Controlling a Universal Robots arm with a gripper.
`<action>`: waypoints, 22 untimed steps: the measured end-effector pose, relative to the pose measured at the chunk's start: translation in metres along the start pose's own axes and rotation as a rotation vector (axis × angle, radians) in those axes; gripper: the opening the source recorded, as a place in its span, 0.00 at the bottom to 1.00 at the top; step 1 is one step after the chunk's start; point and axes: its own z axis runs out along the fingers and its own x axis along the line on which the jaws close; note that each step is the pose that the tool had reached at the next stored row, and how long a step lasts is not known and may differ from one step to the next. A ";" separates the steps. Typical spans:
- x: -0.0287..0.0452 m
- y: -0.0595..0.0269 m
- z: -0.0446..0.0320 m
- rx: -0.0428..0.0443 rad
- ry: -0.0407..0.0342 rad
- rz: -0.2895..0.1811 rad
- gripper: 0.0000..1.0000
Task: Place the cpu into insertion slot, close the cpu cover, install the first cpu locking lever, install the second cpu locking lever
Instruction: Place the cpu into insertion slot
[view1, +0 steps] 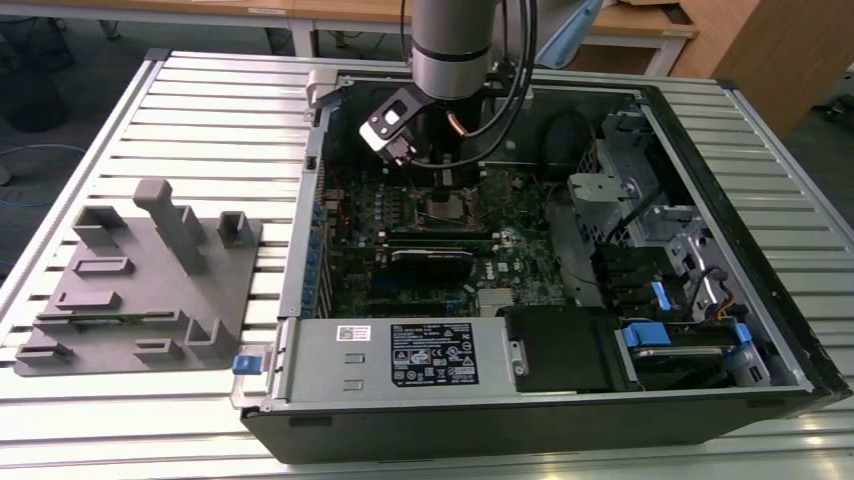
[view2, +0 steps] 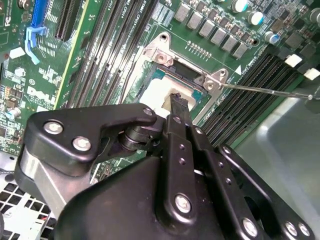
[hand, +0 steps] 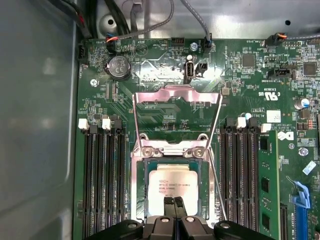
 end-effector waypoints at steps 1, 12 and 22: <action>0.0000 0.0001 0.0000 0.0001 -0.0001 0.000 0.11; 0.0000 0.0058 0.0083 0.0004 0.0001 0.000 0.11; 0.0000 0.0055 0.0128 0.0004 0.0001 0.000 0.11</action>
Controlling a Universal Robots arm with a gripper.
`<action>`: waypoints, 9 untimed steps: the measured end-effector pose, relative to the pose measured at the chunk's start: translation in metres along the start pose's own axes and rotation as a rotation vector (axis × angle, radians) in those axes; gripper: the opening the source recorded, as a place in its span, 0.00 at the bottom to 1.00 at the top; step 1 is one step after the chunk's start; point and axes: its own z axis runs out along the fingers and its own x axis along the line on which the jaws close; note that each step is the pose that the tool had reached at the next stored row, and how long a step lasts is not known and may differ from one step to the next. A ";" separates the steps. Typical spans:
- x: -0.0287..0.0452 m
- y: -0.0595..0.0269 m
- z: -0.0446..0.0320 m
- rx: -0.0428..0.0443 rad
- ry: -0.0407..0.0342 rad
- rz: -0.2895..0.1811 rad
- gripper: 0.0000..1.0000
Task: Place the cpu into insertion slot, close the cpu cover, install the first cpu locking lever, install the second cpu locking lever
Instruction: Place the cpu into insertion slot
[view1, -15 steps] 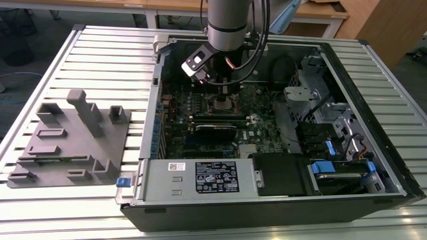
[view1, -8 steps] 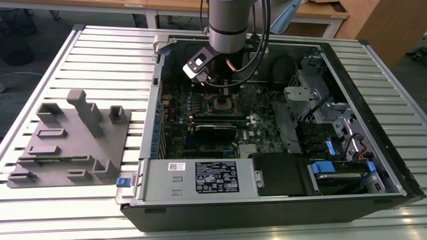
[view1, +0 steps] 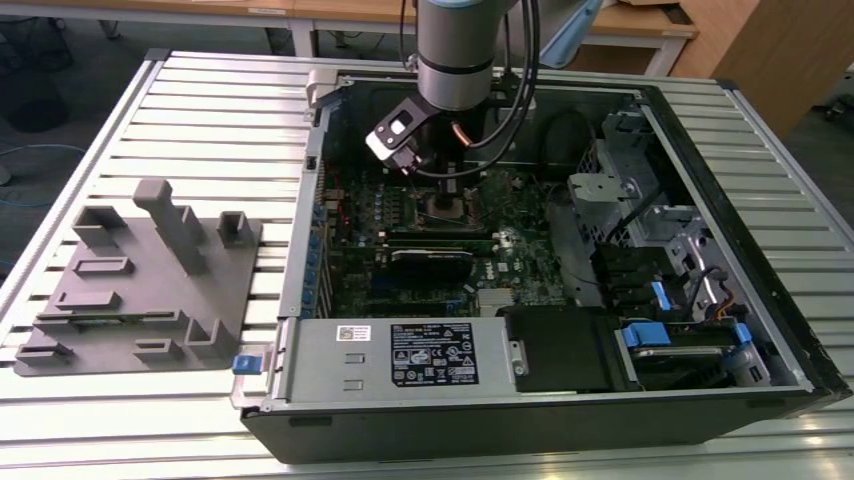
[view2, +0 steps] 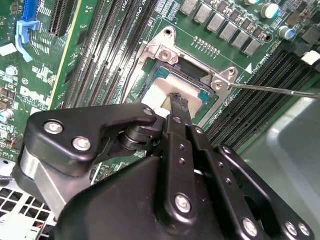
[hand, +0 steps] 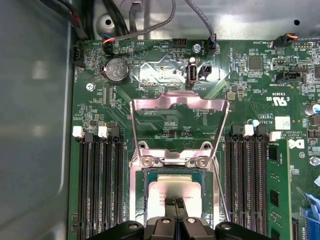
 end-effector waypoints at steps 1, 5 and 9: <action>0.0000 0.0000 0.0002 0.0001 -0.0001 0.000 0.11; 0.0000 0.0000 0.0004 0.0000 0.0000 0.000 0.11; 0.0000 -0.0002 0.0020 0.0003 -0.0004 0.000 0.11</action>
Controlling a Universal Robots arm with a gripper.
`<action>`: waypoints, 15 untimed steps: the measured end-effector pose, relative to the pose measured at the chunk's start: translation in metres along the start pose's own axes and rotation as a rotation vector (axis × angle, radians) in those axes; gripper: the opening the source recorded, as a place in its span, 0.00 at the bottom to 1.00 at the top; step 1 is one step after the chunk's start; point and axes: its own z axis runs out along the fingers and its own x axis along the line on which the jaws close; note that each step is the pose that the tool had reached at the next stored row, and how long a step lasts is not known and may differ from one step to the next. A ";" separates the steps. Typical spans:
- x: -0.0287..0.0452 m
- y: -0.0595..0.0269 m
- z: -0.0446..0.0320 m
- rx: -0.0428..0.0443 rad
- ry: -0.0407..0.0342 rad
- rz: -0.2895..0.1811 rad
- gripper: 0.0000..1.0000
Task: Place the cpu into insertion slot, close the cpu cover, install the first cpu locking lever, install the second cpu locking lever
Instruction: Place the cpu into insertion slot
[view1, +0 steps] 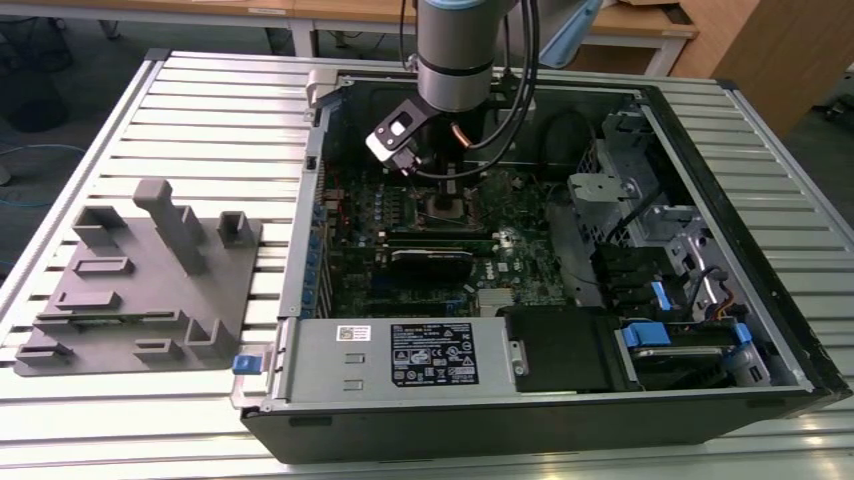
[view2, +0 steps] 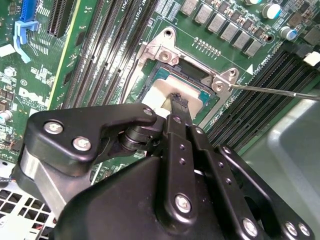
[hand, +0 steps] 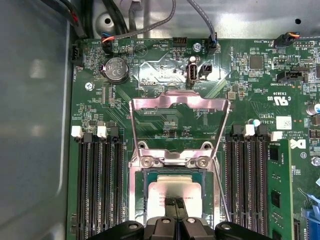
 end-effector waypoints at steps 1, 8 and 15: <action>-0.0001 -0.0001 0.0002 0.0002 -0.0003 0.000 0.11; 0.0000 -0.0001 0.0008 0.0000 0.0001 0.000 0.11; 0.0000 0.0000 0.0010 -0.0002 0.0003 0.000 0.11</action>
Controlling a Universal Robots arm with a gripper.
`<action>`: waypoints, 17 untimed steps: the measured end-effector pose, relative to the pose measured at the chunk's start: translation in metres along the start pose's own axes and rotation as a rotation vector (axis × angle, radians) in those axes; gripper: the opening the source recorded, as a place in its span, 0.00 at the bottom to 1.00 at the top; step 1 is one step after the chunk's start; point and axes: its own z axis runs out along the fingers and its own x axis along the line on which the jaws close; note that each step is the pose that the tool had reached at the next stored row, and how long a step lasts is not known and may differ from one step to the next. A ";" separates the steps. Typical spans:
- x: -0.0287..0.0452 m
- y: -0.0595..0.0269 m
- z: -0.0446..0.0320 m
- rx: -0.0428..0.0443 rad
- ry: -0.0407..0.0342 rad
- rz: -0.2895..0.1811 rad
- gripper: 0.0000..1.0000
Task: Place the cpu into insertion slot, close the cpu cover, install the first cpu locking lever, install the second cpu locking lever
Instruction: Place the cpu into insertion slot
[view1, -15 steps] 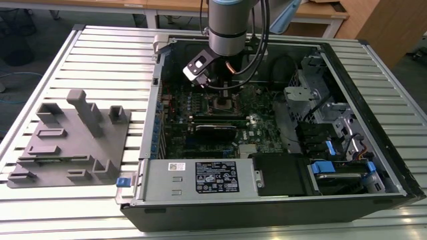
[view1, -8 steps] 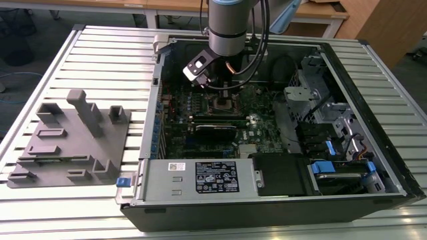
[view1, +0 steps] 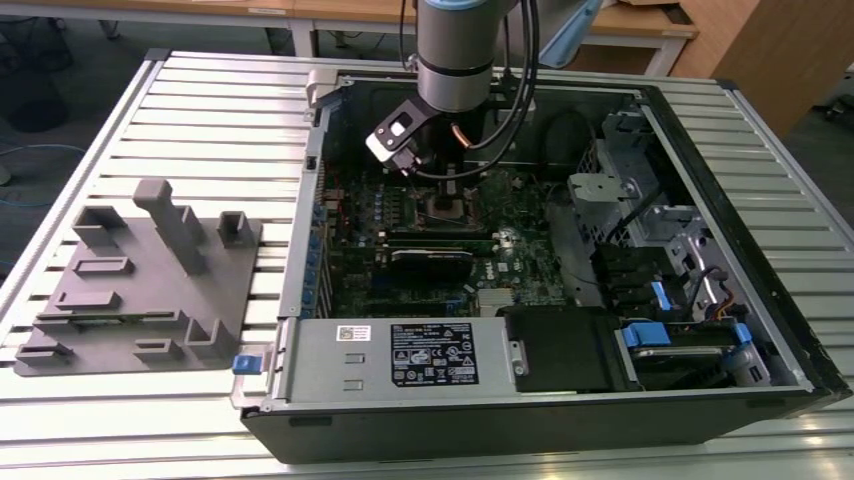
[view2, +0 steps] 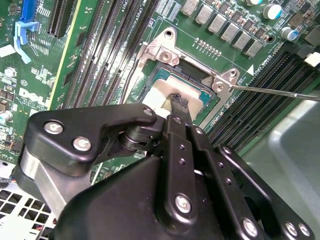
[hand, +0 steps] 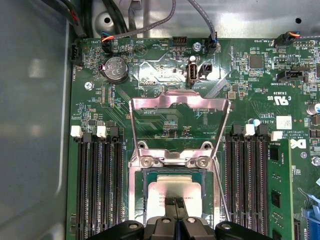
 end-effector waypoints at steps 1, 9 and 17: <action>0.0000 0.0000 0.0000 0.0000 0.0000 0.000 0.11; 0.0000 0.0004 -0.0060 -0.0001 0.0002 0.000 0.11; 0.0000 0.0013 -0.0220 -0.0001 0.0001 0.000 0.11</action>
